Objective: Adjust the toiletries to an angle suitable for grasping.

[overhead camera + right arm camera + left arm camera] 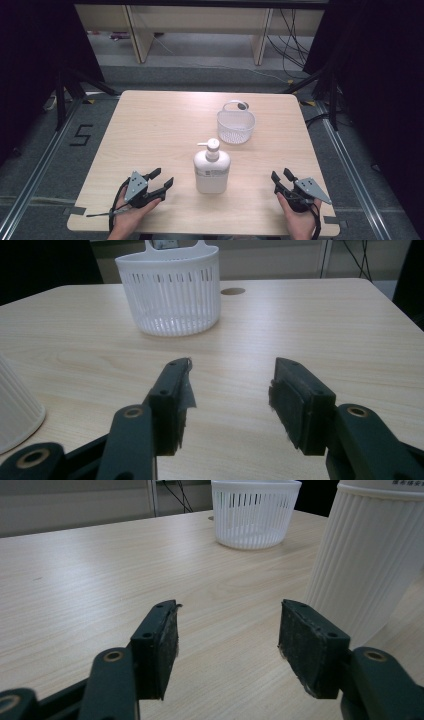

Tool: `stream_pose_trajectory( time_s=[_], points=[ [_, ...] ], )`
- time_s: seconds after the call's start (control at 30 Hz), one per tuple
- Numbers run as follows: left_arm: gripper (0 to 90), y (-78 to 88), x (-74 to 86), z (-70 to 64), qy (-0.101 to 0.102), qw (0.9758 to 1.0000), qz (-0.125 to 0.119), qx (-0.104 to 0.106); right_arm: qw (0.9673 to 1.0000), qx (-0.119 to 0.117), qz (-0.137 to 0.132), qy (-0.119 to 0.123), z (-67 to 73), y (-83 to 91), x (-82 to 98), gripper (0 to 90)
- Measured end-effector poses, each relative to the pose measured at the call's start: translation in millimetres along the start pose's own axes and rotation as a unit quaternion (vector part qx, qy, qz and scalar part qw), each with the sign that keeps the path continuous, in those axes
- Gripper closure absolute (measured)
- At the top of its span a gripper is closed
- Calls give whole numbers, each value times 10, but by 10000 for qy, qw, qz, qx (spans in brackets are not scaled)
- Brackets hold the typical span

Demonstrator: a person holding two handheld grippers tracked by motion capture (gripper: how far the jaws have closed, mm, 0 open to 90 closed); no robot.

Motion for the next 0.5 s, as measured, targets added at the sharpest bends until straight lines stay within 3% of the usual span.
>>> stream_pose_trajectory(
  time_s=[0.07,0.13,0.17,0.2,0.23,0.3,0.33,0.37,0.43,0.47,0.5],
  points=[
    [479,5,2,-4,8,10000,7,17,9999,18,-40,103,-9,-7,-4,498],
    [515,11,5,-19,86,9999,16,92,9999,-49,-138,-16,18,-18,-4,504],
    [572,7,-2,-52,191,9995,-14,238,9999,-95,-44,-24,37,-8,1,516],
    [601,7,-2,-52,191,9995,-14,238,9999,-95,-44,-24,37,-8,1,516],
    [635,3,-19,-83,183,9992,-63,351,9998,-75,-92,162,30,-24,-3,545],
    [687,10,-63,-147,168,9989,-64,442,9997,-45,5,230,40,-14,-1,578],
    [718,11,-106,-207,166,9981,-90,584,9998,-34,26,170,58,-12,3,598],
    [759,7,-137,-256,155,9976,-139,655,9995,-9,-17,325,49,-25,0,626],
    [824,2,-155,-283,117,9972,-182,722,9995,-156,32,290,77,-26,5,676],
    [850,7,-205,-377,90,9961,-178,858,9991,-45,-13,426,65,-23,-2,711],
    [871,7,-205,-377,90,9961,-178,858,9991,-45,-13,426,65,-23,-2,711]
  ],
)
Point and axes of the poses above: each handheld gripper's, and its own axes: y roughly backward along the jaws, x roughly out of its underside, z roughly to its left, the point moved 4 cm from there along -y, roughly forward along the jaws, and after that the axes turned 8 degrees about x, right-handed, at the moved point
